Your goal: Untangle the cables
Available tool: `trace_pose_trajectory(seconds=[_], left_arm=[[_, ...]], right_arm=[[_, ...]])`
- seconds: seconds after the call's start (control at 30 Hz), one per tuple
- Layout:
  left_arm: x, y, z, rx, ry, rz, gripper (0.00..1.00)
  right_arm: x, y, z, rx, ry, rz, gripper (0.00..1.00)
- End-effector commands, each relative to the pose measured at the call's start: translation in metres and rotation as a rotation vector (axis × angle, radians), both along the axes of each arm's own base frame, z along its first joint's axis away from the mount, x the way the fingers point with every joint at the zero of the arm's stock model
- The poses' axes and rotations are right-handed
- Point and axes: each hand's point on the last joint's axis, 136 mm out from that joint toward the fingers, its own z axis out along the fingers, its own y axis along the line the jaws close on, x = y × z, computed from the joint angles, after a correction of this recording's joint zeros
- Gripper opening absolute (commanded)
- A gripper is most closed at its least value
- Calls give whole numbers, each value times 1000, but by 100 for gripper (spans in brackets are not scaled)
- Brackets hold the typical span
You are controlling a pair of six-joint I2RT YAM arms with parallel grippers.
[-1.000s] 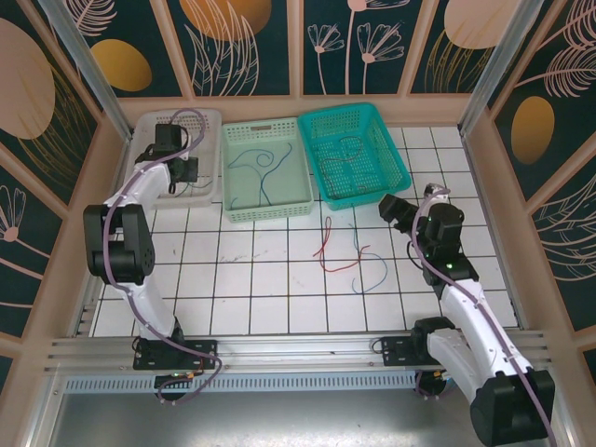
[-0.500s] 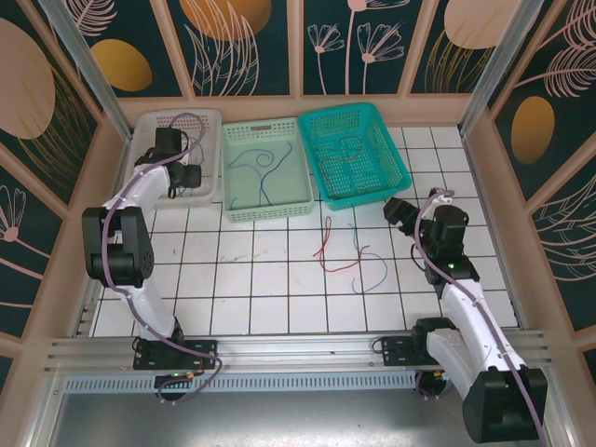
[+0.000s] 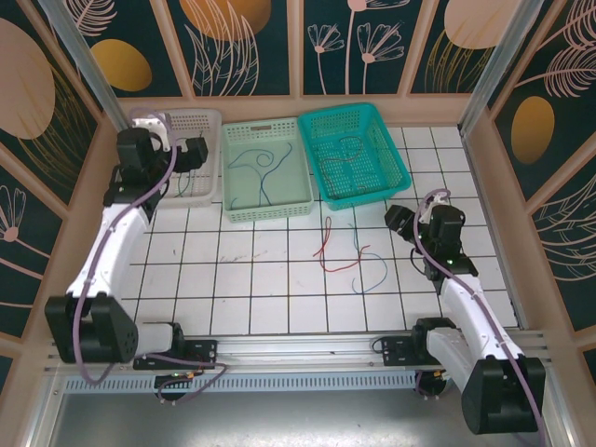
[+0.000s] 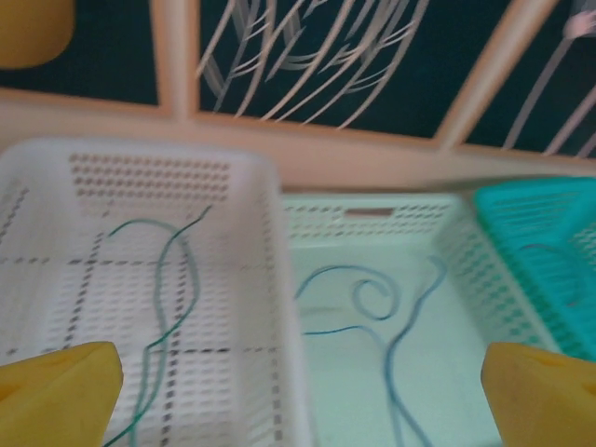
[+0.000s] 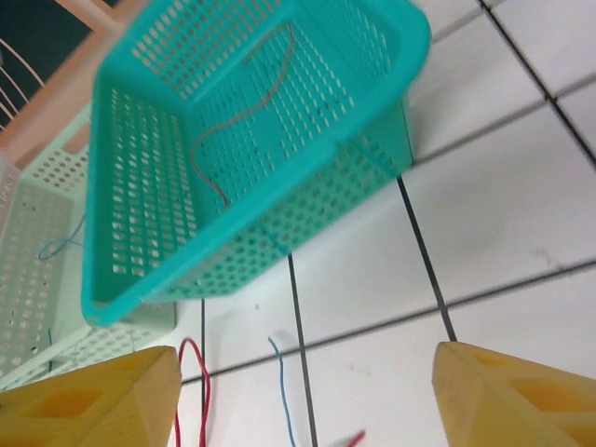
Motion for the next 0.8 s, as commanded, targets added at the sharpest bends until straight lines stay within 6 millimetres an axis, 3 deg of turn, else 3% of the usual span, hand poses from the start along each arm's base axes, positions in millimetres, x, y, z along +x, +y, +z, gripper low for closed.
trace_pose_trajectory(seconds=[0.0, 0.17, 0.27, 0.5, 0.77], left_arm=[[-19, -55, -10, -73, -24, -175, 99], [-58, -134, -51, -110, 52, -373, 98], [-76, -168, -72, -82, 86, -425, 99], [-105, -233, -122, -39, 193, -538, 97], [-129, -289, -177, 3, 331, -645, 75]], right_arm=[[-13, 8, -22, 32, 104, 38, 69], [-14, 18, -33, 67, 150, 69, 66], [-16, 30, -42, 74, 185, 100, 65], [-25, 65, -62, 25, 260, 199, 63], [-29, 62, -67, -3, 274, 168, 60]])
